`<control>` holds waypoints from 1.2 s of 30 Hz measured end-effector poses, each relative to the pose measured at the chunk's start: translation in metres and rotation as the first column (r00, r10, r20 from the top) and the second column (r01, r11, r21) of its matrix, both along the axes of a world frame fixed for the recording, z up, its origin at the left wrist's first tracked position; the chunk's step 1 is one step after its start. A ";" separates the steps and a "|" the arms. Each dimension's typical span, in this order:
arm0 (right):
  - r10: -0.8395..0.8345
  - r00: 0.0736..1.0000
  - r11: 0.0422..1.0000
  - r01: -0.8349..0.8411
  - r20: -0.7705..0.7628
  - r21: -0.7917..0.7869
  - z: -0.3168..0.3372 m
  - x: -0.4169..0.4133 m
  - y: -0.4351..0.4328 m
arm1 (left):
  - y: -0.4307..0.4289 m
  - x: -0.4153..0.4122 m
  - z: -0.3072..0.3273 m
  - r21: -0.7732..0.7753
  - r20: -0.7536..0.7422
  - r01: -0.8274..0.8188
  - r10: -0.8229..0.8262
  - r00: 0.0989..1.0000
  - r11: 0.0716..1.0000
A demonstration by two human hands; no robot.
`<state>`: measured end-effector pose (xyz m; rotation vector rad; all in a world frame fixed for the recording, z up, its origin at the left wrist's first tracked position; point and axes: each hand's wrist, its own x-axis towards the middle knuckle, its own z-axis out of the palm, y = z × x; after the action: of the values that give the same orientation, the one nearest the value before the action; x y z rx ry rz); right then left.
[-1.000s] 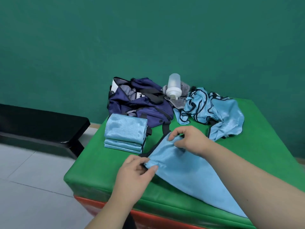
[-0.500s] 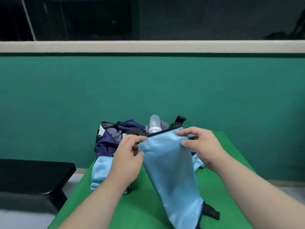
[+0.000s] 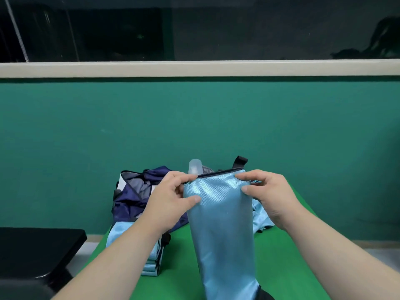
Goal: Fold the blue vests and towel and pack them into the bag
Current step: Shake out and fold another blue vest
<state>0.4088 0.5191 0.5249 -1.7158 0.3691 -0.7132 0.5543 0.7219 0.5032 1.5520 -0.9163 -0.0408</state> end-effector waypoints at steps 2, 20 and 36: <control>-0.009 1.000 1.000 0.009 -0.008 0.010 -0.003 0.011 -0.006 | -0.009 0.015 -0.003 0.056 0.029 -0.024 0.023 0.999 0.998; -0.132 0.976 0.974 0.160 0.172 -0.162 0.095 0.101 -0.059 | -0.064 0.092 0.111 0.110 0.346 -0.241 0.190 0.919 0.964; -0.076 0.970 0.996 0.082 -0.233 0.018 -0.162 -0.068 0.022 | 0.023 -0.065 -0.121 0.490 0.035 -0.042 0.028 0.999 0.871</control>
<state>0.3405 0.5414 0.3634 -1.7714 0.6096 -0.5621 0.4894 0.7450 0.3821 2.0453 -0.9439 -0.2448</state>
